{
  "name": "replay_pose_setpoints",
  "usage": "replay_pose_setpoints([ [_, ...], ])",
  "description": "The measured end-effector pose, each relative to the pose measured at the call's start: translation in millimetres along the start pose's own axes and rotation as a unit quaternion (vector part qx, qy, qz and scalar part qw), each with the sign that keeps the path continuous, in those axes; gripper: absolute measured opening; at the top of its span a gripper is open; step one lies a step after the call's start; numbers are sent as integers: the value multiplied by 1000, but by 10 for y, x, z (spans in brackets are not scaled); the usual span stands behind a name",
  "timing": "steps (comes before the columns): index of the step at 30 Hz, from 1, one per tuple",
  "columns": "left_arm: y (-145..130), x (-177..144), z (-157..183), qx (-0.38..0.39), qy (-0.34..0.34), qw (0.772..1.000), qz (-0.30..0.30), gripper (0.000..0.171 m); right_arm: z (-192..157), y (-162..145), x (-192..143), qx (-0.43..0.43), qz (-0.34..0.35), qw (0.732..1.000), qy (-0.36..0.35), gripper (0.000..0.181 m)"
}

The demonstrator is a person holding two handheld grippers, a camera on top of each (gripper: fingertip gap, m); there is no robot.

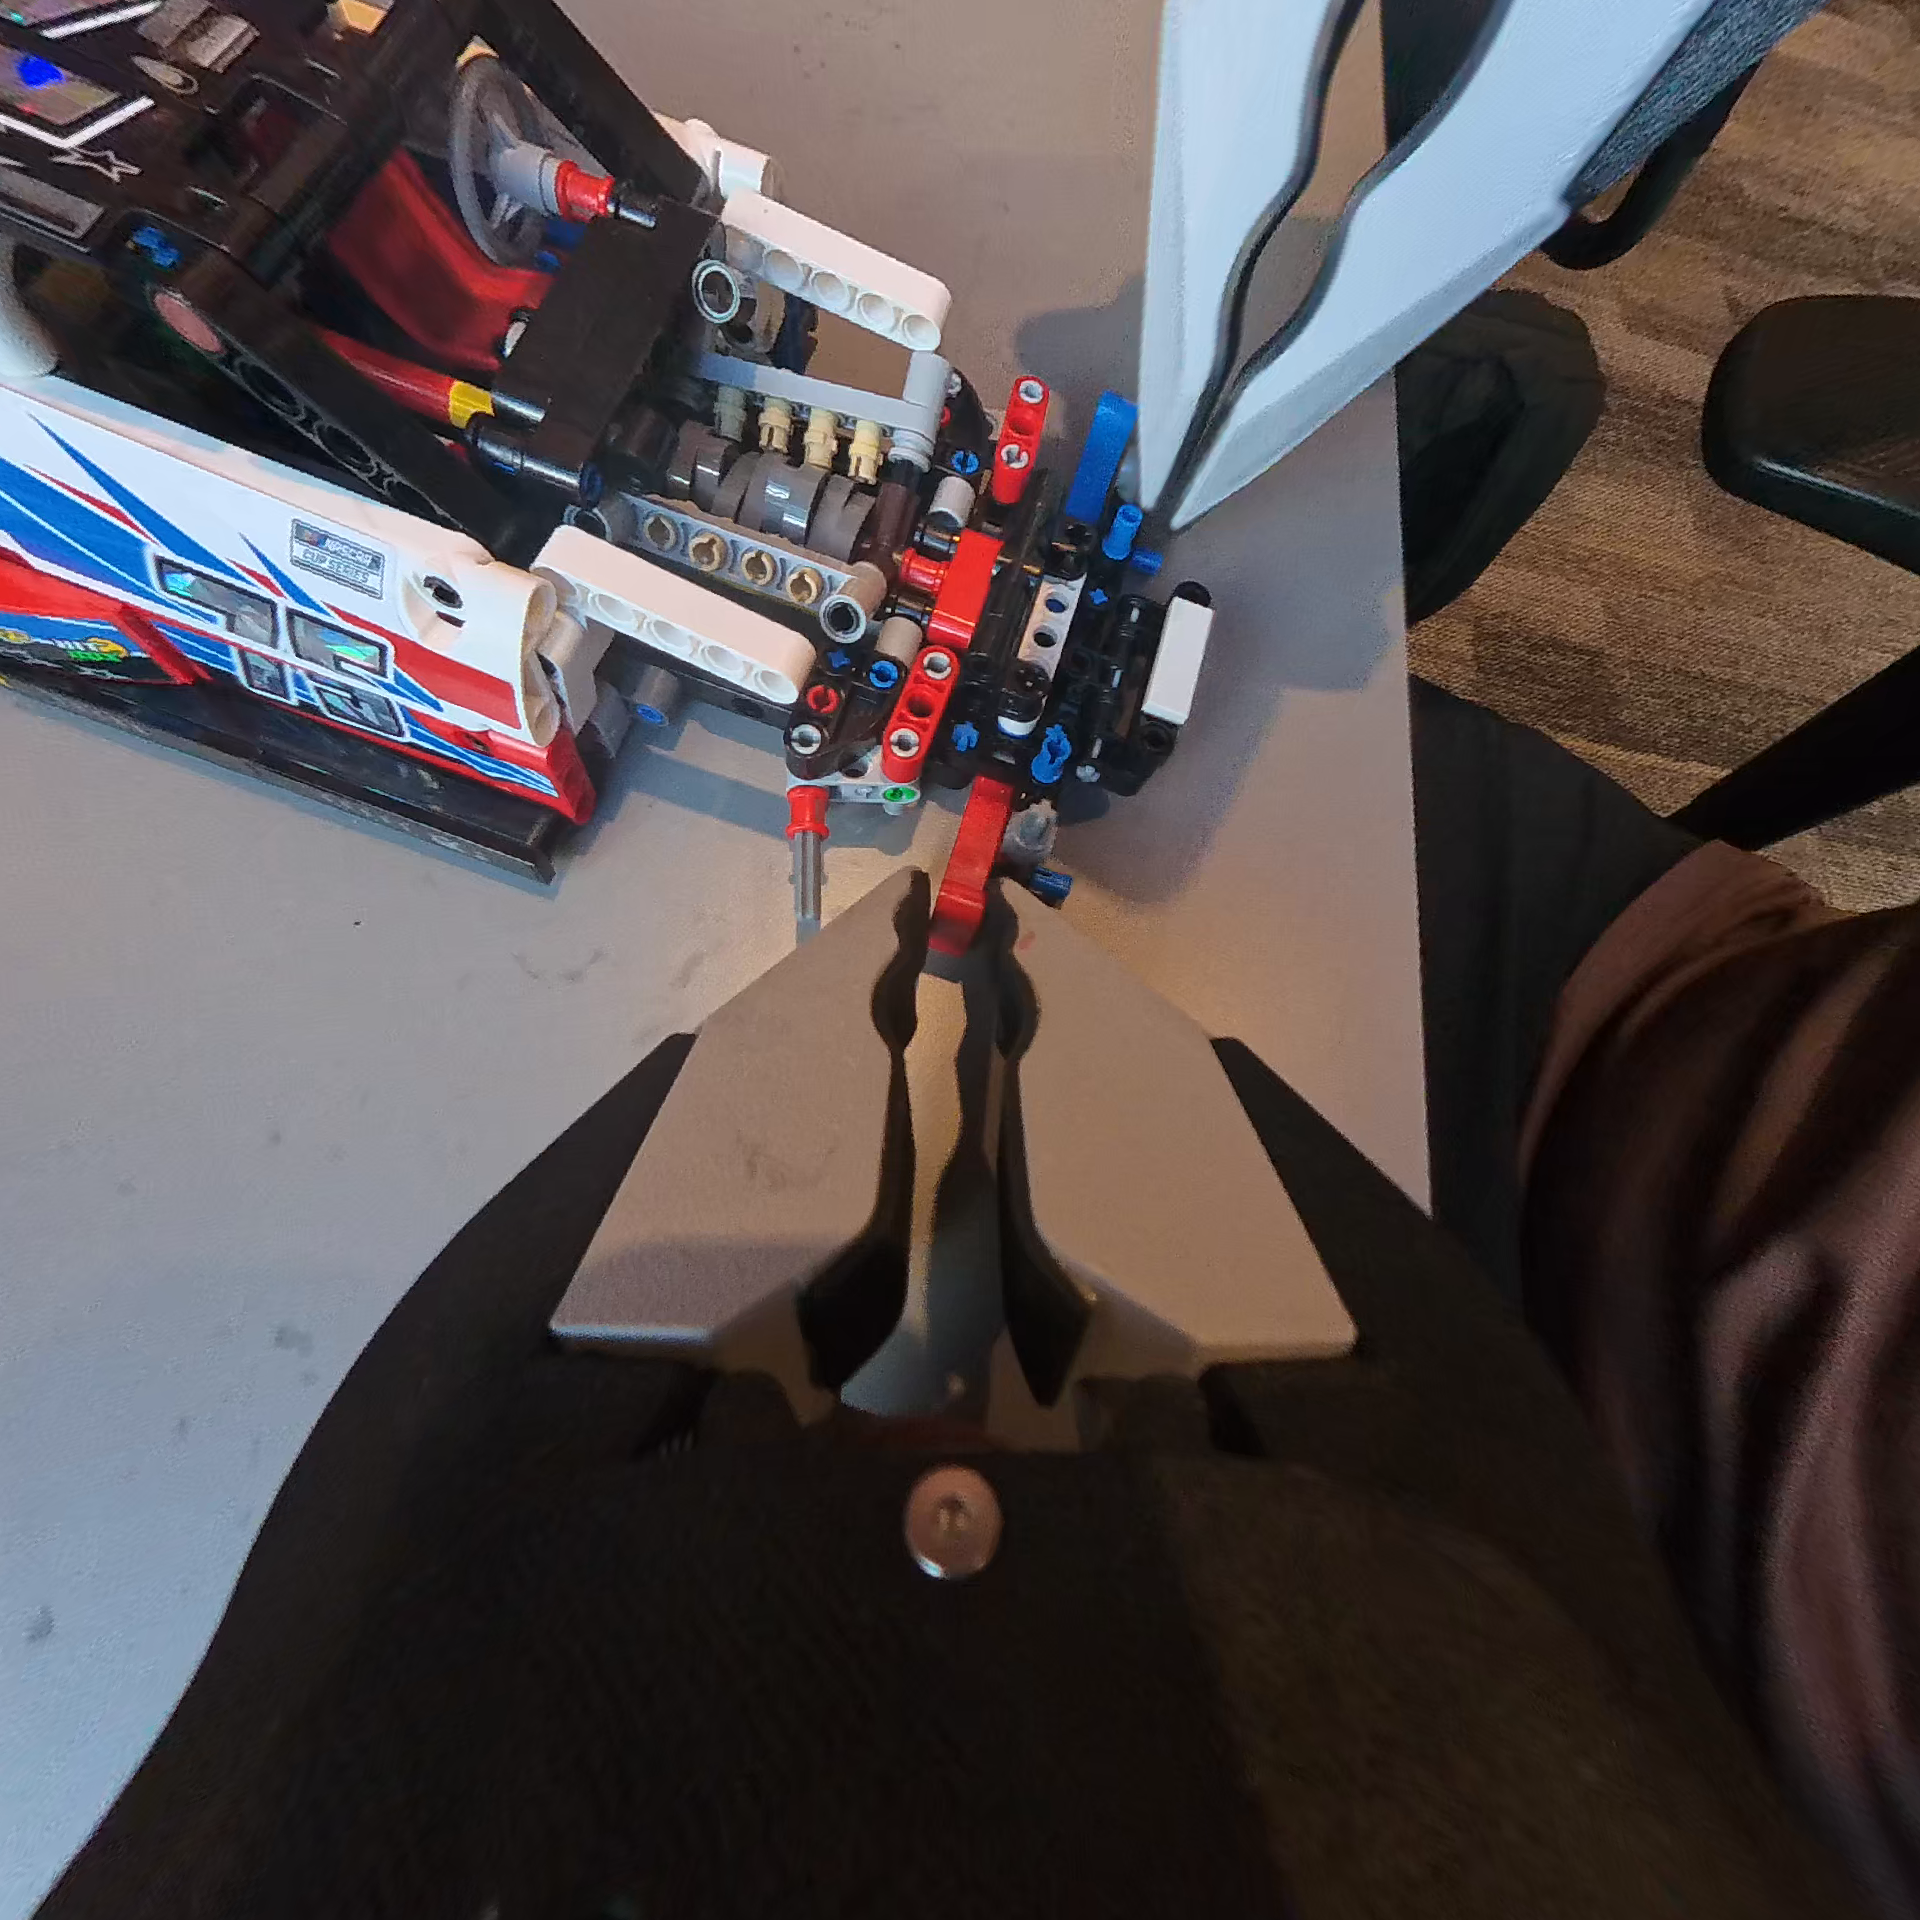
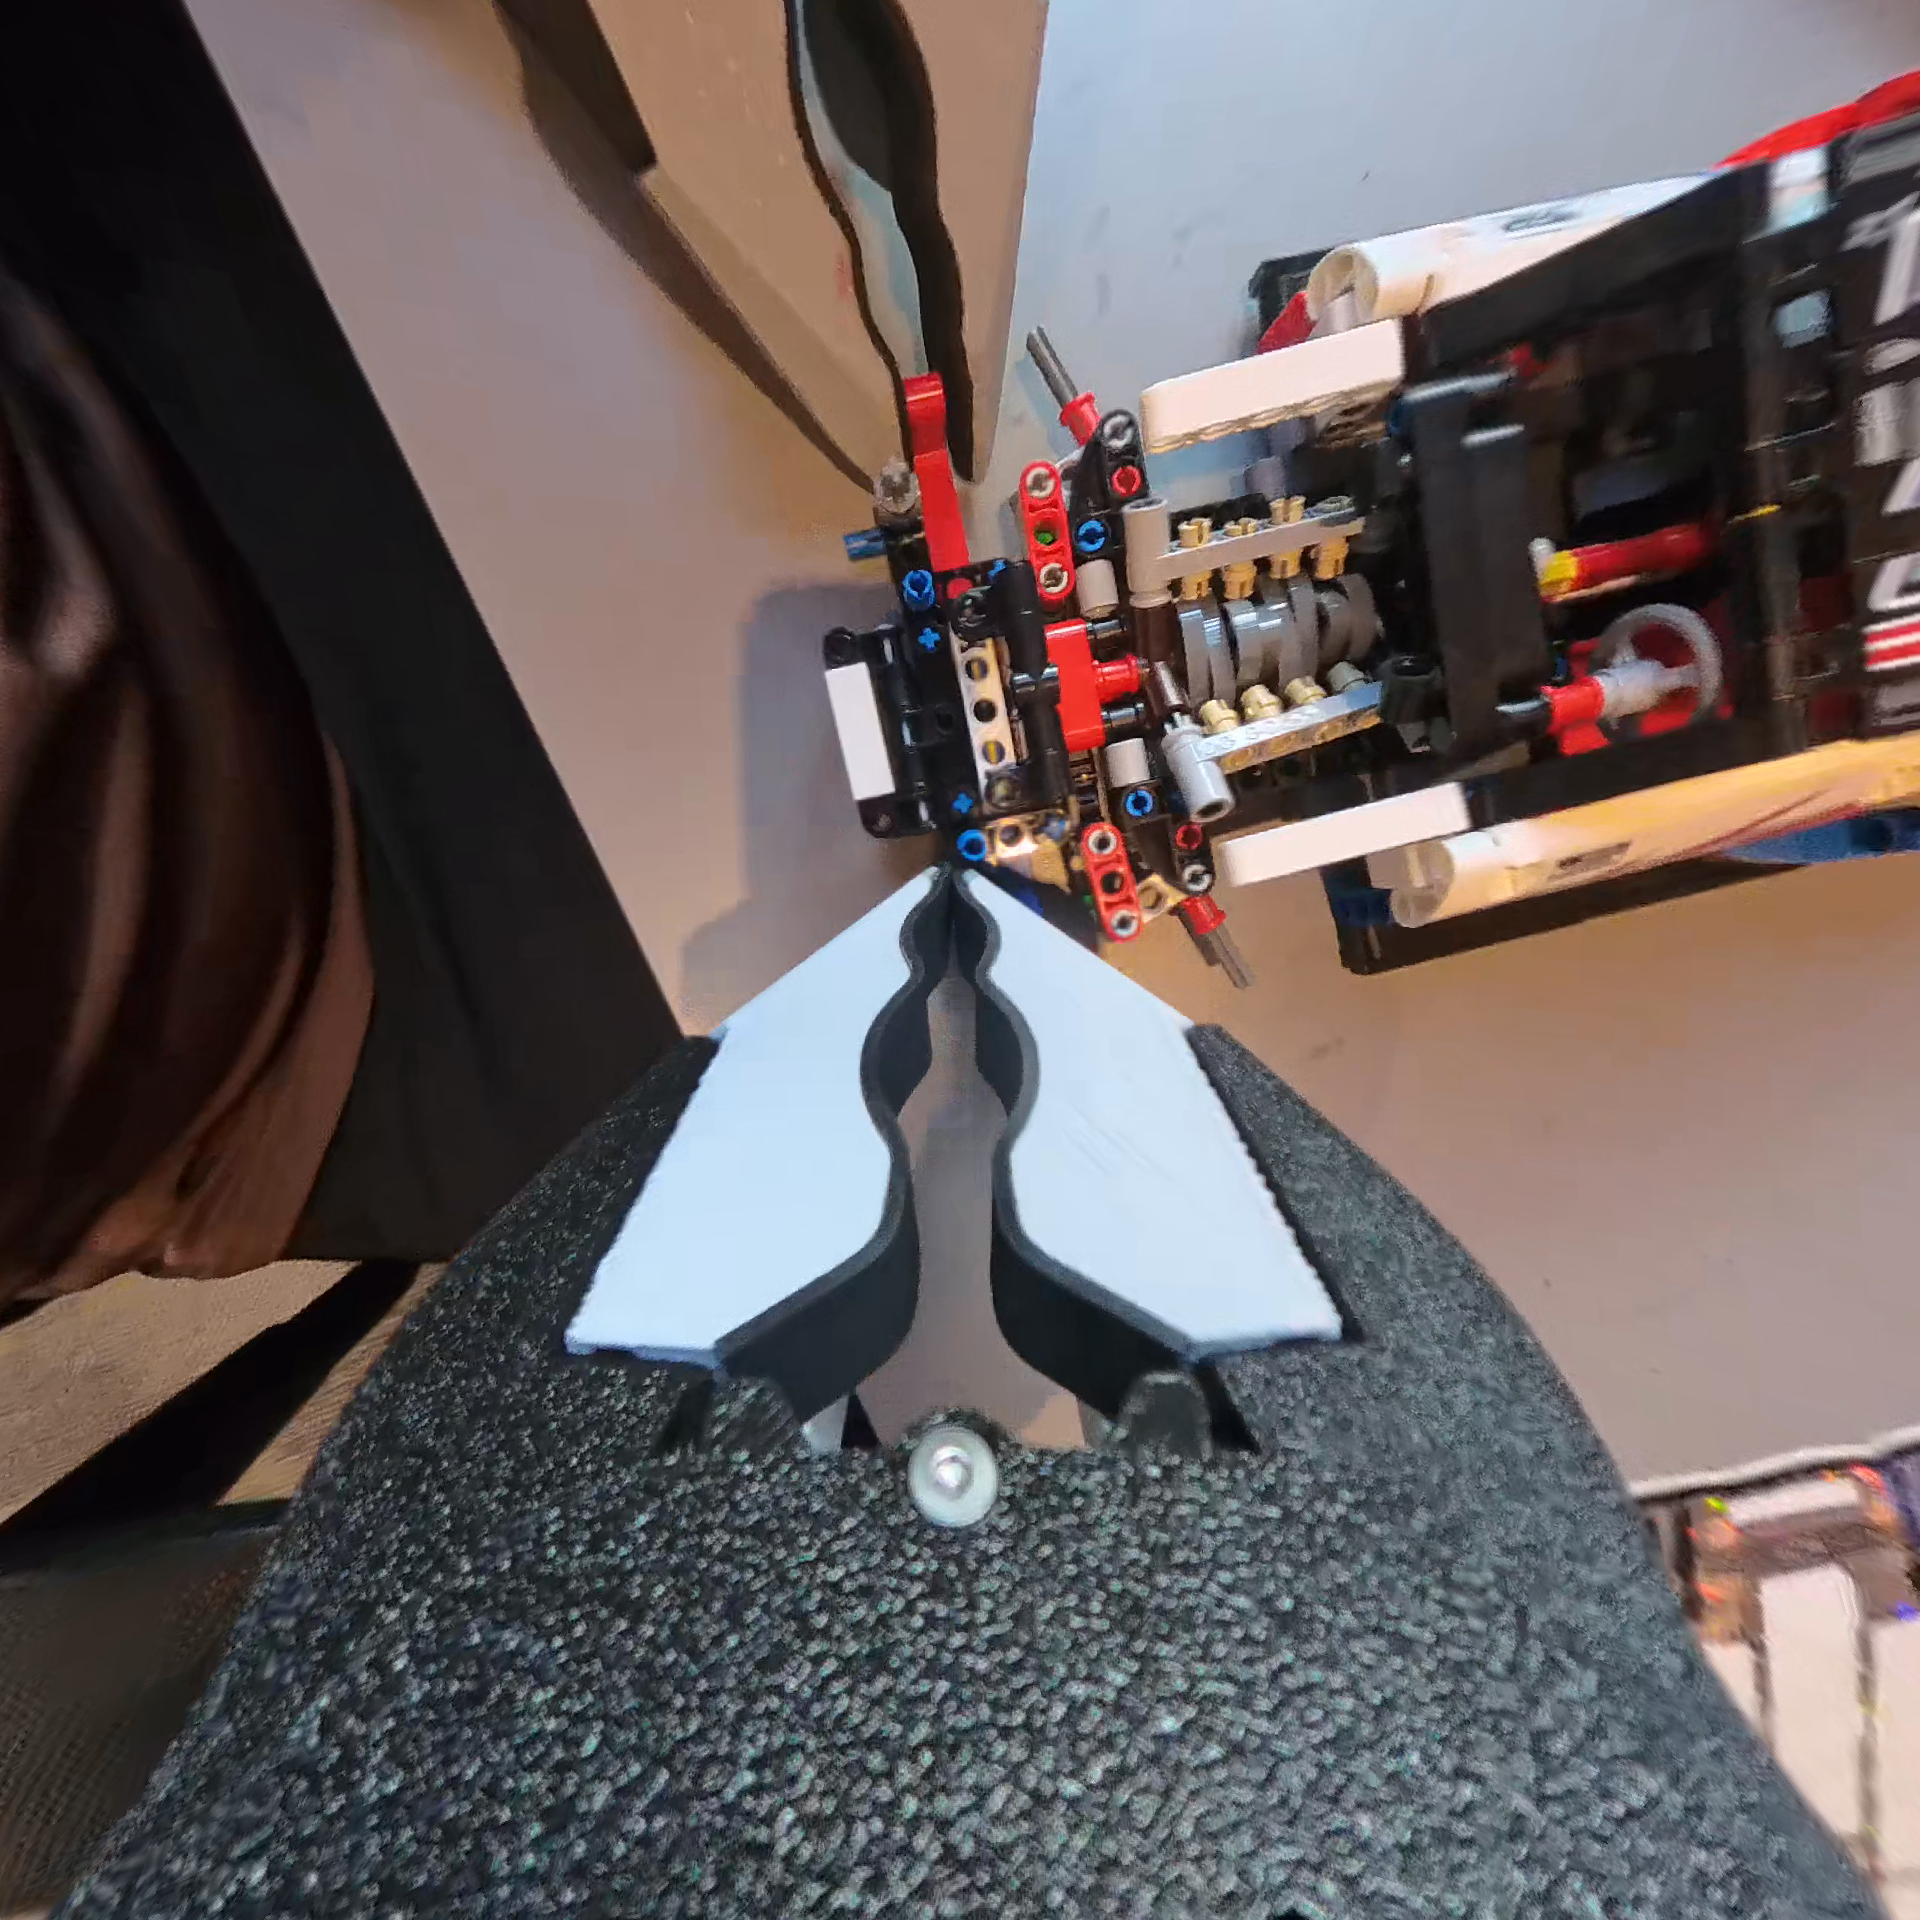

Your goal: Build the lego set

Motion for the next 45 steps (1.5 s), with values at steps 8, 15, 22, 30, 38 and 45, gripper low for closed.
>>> replay_pose_setpoints([
  [8,1,-1,6,3,3,1000,1,7,-85,136,108,-100,-71,988,-96,0],
  [15,2,1,14,6,5,1000,2,7,-44,157,174,-67,-112,987,-97,0],
  [22,-1,4,-28,-14,7,1000,-2,7,71,187,169,-14,-85,996,-10,0],
  [30,-2,0,-20,-13,0,1000,-1,7,23,178,148,14,-31,999,-34,0],
  [38,-3,-3,-18,-16,-7,1000,-2,7,-188,161,-699,50,162,979,-117,42],
  [45,-2,-2,-3,-23,-30,999,-5,14,-110,-329,-345,90,191,967,-145,33],
])
Point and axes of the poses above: each gripper's, where its closed fingertips meet, x out along the fingers, y out of its top, z = x × y across the jaws, the point moved 5 cm from there along -x, back along the fingers, and after that the axes turned 13 degrees about y, right-handed, at the moved point
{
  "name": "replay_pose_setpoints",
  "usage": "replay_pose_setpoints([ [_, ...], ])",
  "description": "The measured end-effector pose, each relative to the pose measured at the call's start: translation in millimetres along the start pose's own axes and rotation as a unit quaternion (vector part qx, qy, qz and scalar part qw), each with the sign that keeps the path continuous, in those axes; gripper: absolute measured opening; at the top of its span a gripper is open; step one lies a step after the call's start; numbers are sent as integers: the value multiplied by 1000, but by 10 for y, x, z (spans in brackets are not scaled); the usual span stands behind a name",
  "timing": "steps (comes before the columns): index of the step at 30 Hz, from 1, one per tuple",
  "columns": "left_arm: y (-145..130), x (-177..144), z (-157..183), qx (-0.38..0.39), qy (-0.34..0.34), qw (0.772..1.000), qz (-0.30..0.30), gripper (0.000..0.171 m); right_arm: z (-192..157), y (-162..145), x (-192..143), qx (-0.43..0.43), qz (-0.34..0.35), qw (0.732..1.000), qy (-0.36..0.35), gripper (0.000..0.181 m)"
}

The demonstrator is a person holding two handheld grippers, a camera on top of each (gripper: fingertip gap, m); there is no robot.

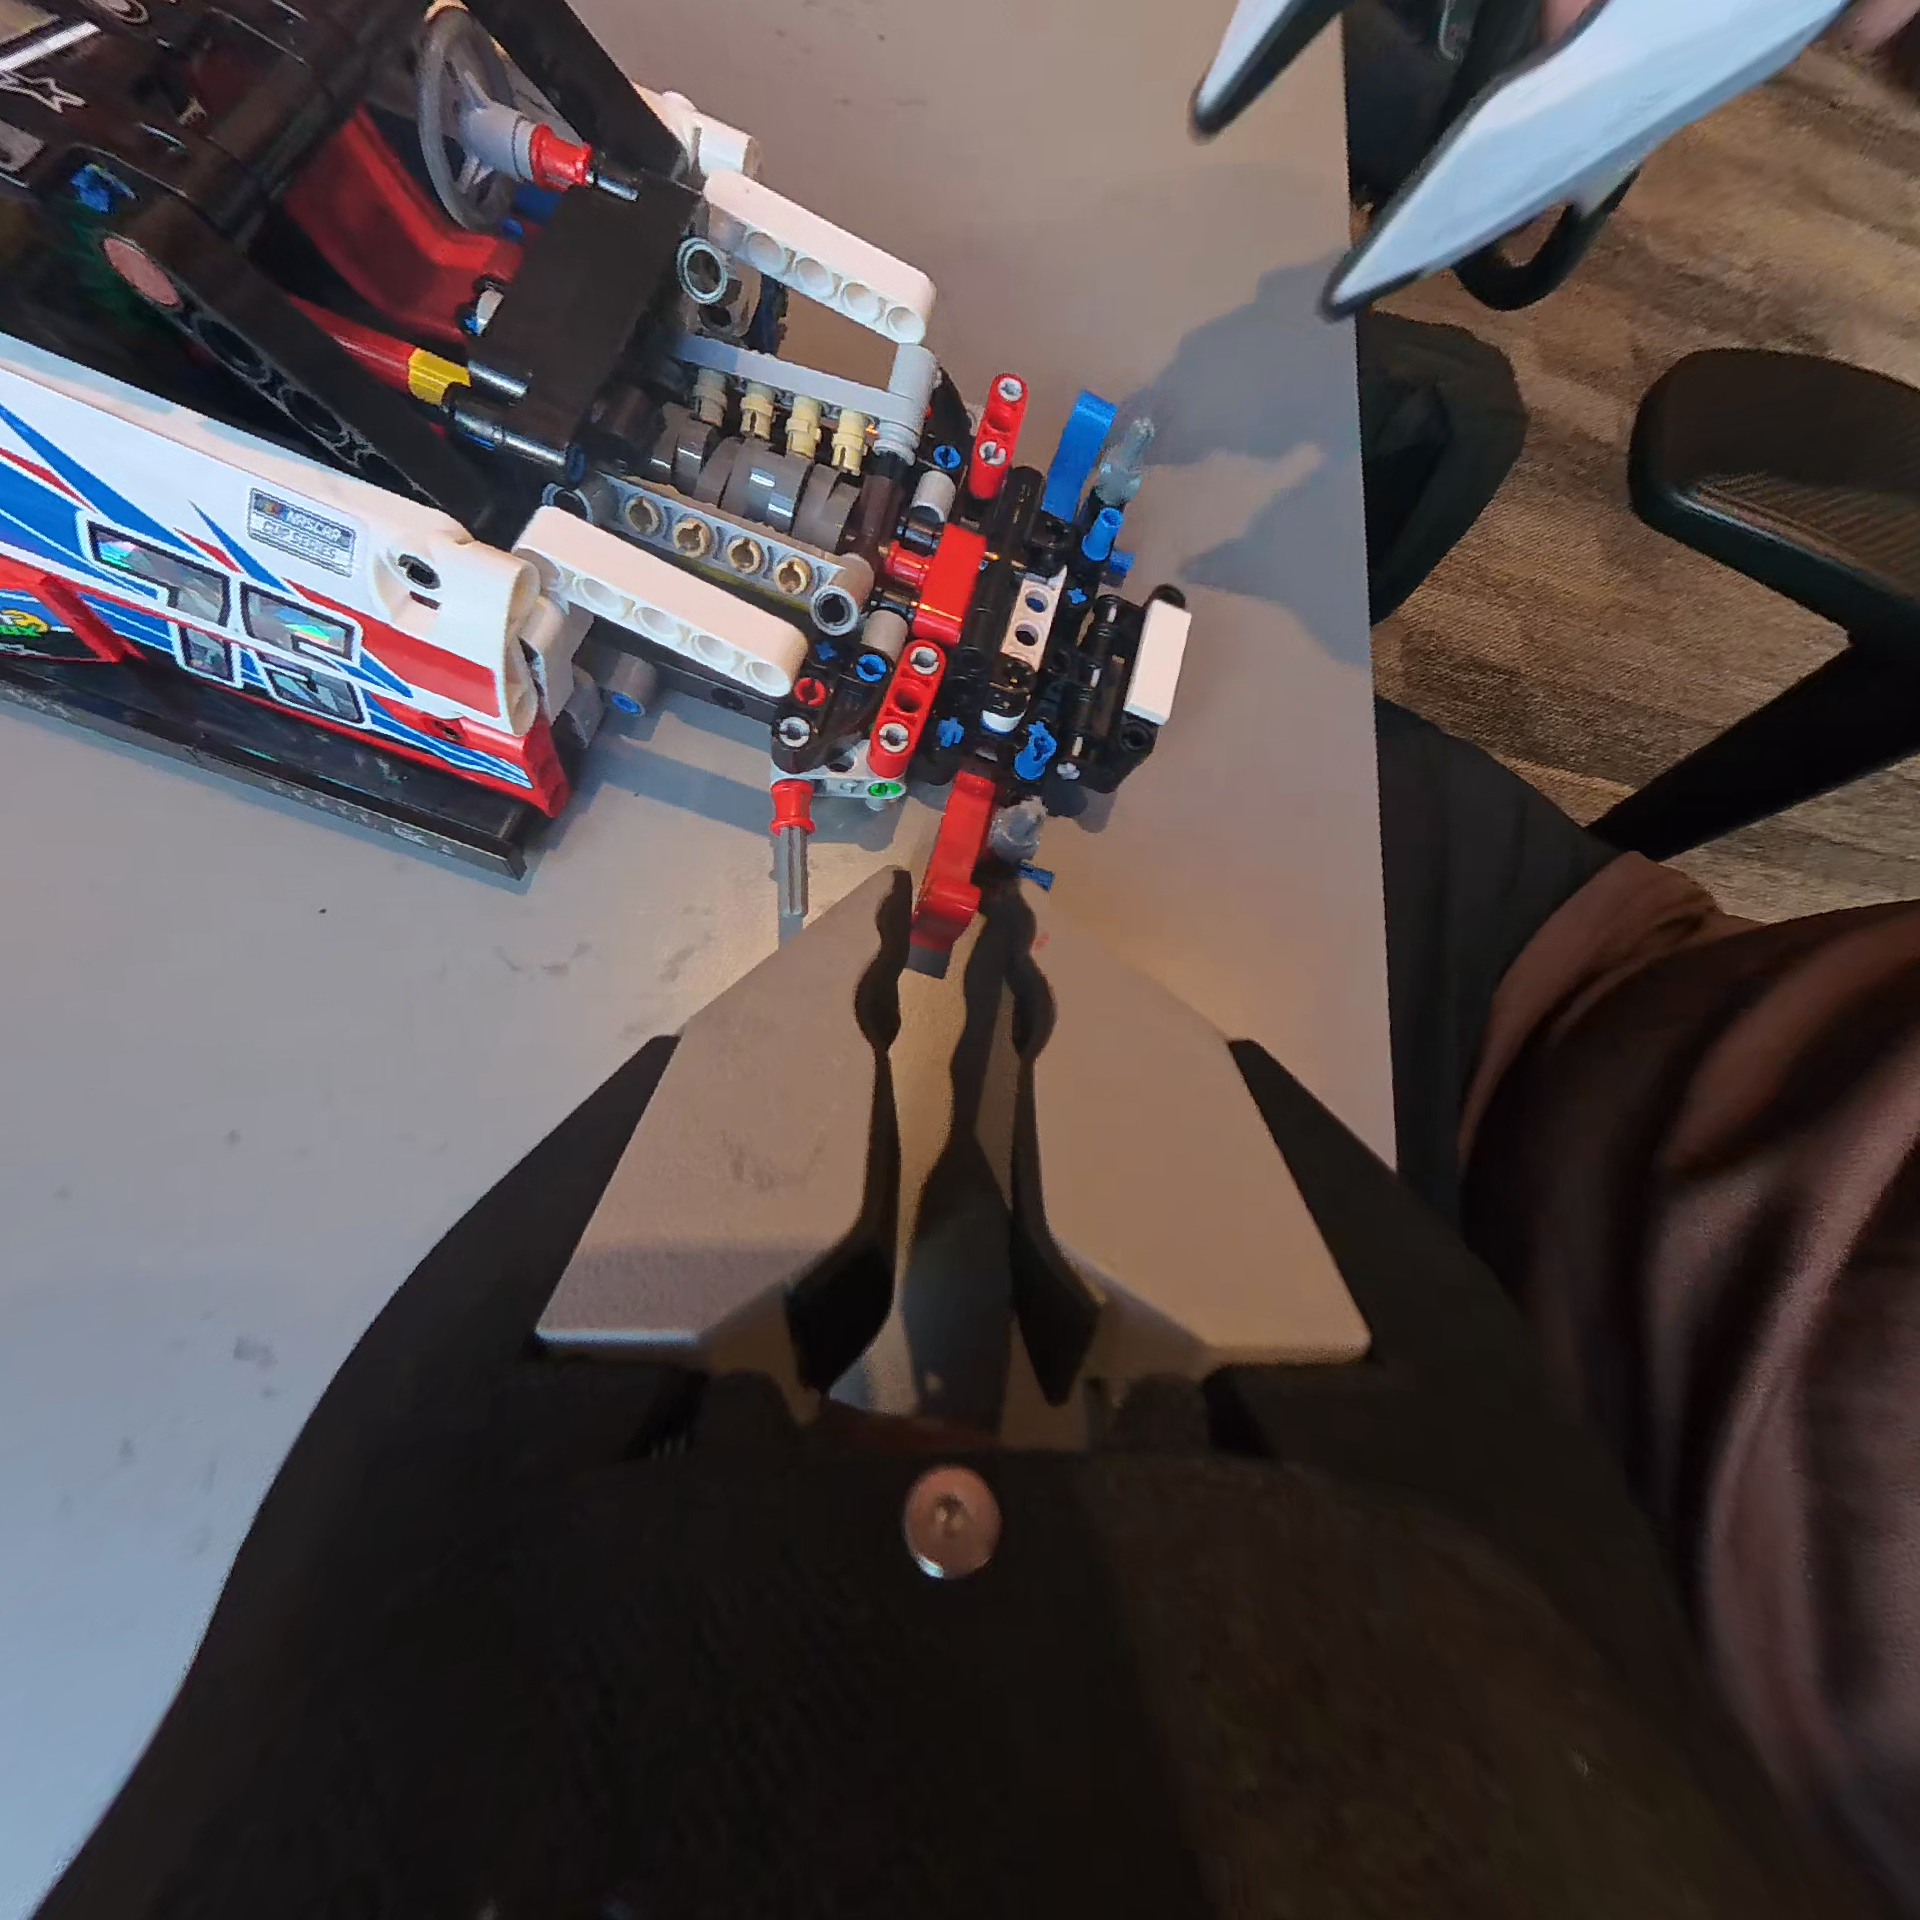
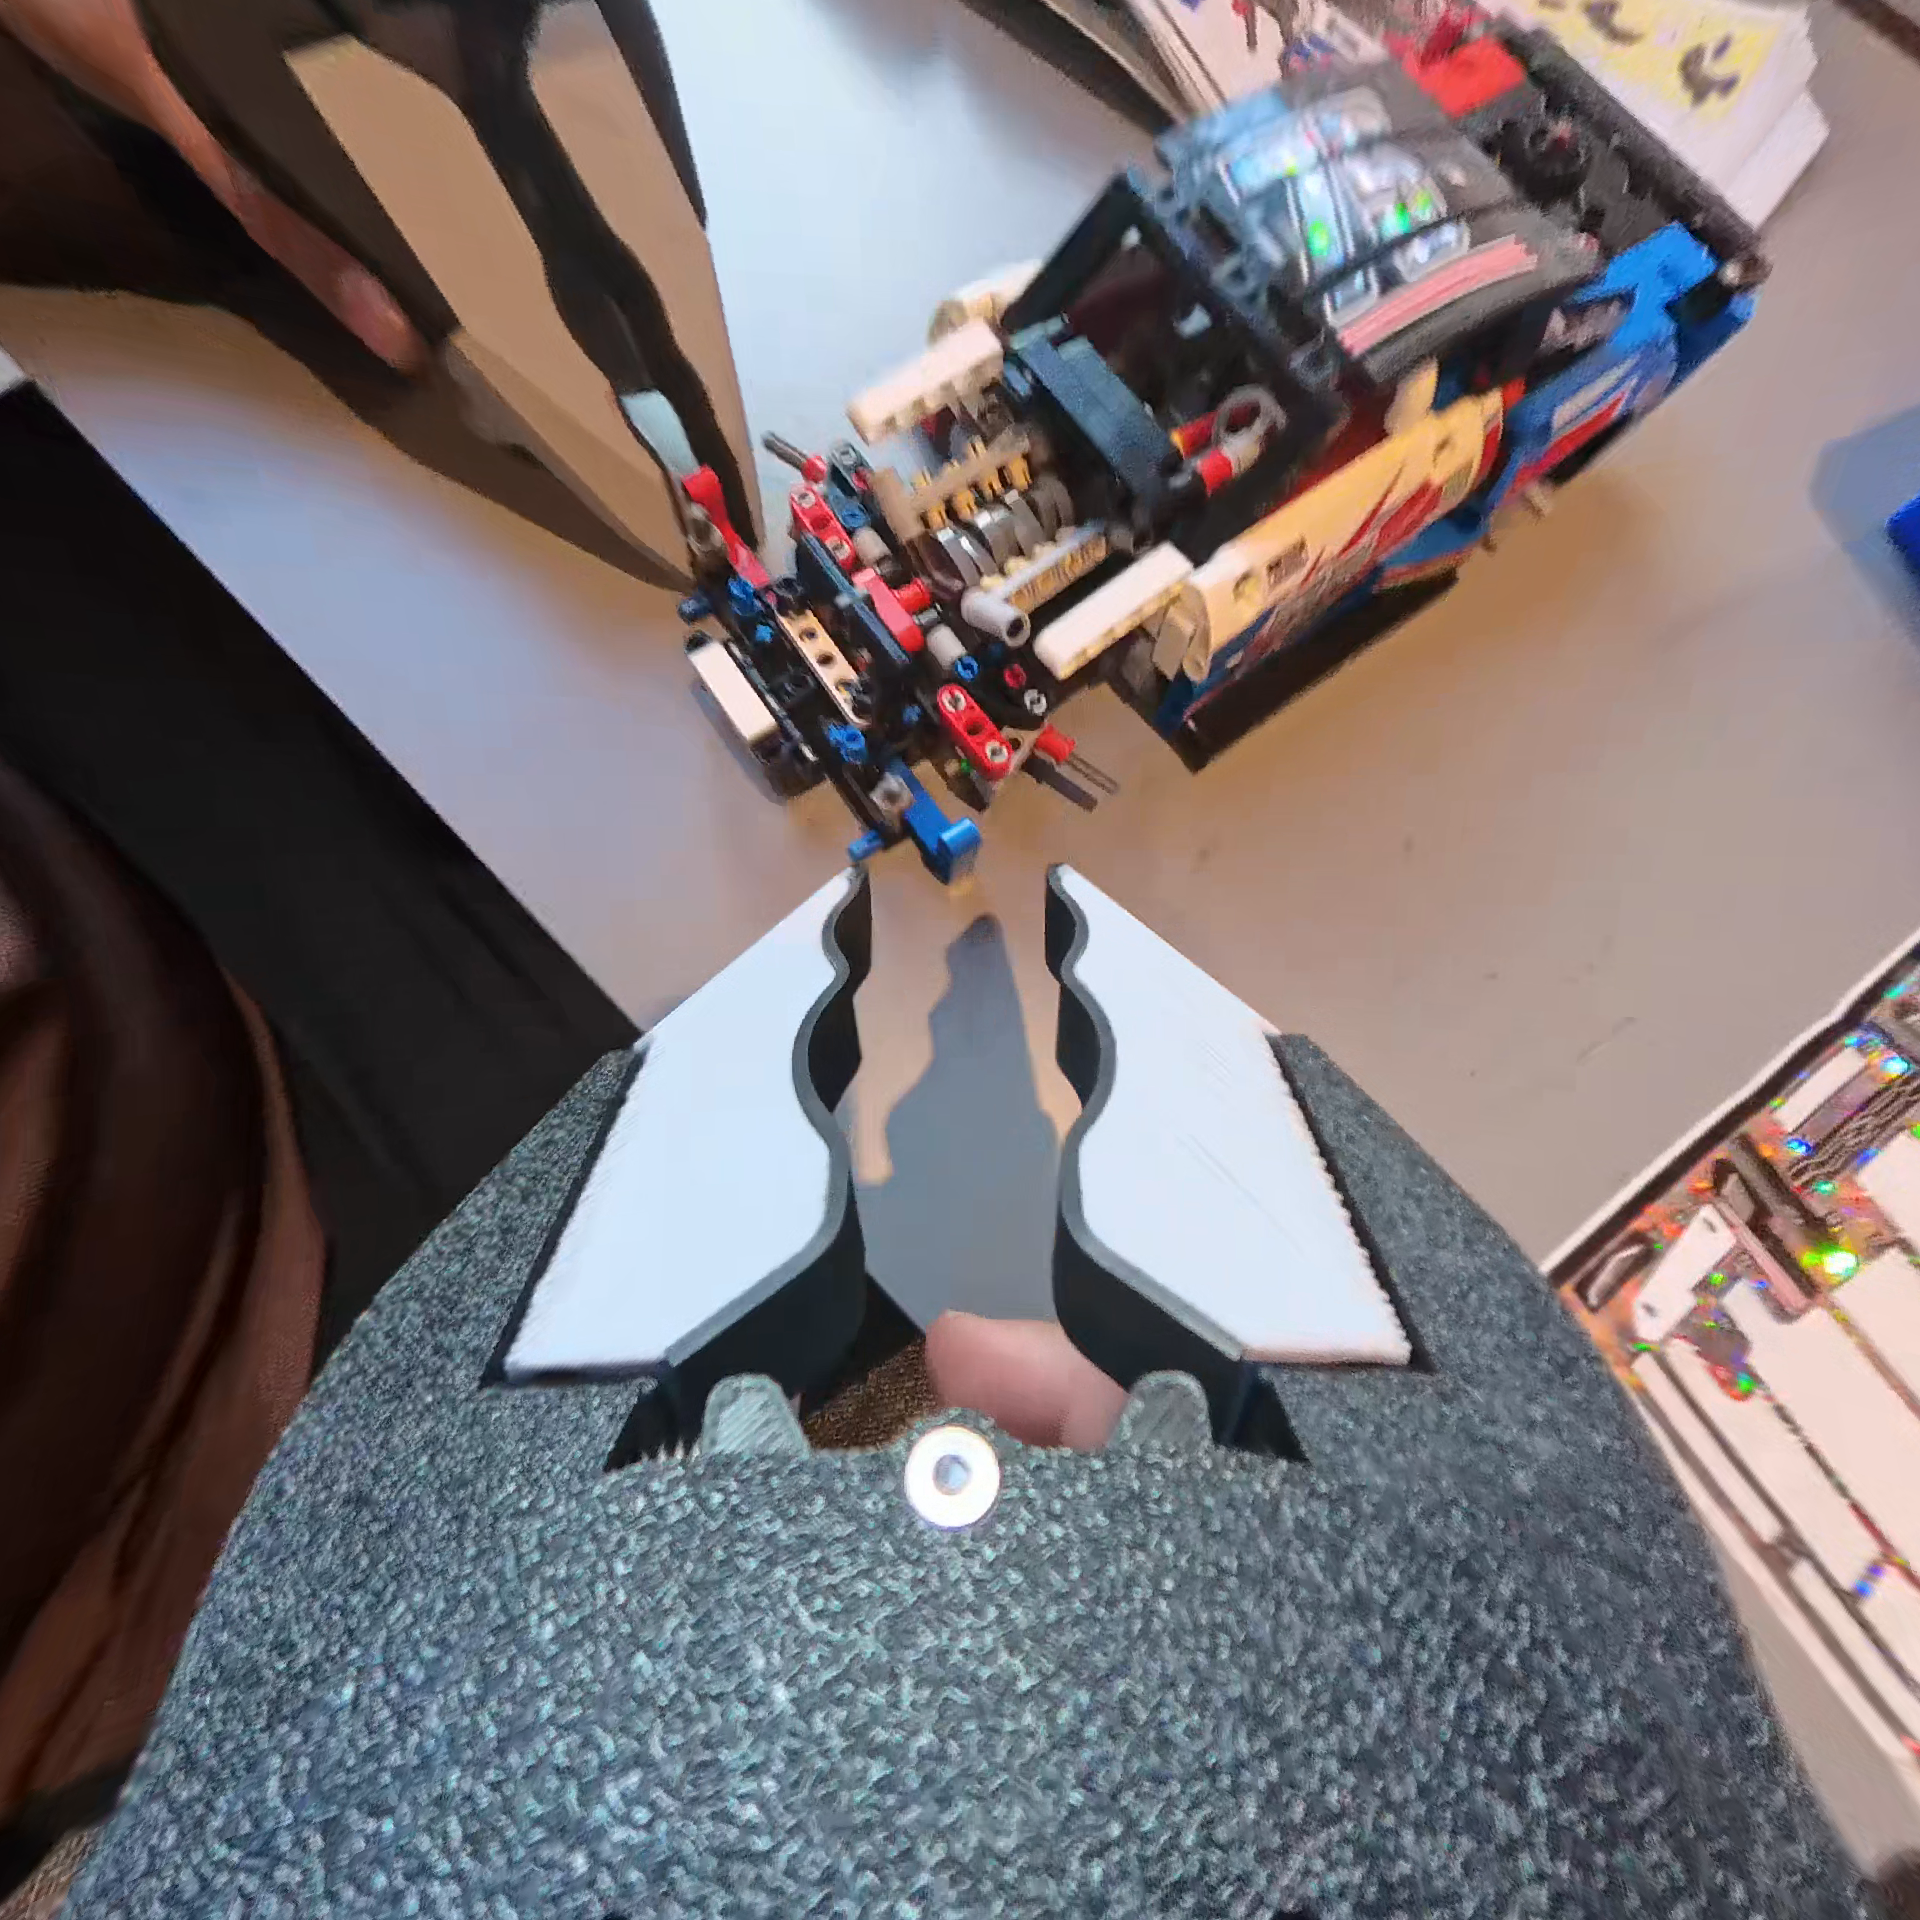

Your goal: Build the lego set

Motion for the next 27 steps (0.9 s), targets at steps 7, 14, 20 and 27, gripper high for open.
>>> replay_pose_setpoints([
  [7,14,23,-10,-5,-1,1000,-6,9,34,-249,399,-67,-18,997,19,41],
  [14,67,-32,-33,-115,-72,991,-20,8,54,-186,383,-65,58,994,69,40],
  [20,469,-329,-28,-193,-129,972,21,8,32,52,70,-186,118,972,-88,43],
  [27,715,-531,-136,-212,-149,965,32,7,-6,326,-107,-285,108,918,-255,44],
])
Point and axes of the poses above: each gripper's, where its closed fingertips meet, x out along the fingers, y out of its top, z = x × y across the jaws, the point moved 5 cm from there along -x, back along the fingers, and after that the axes turned 13 degrees about y, right-handed, at the moved point
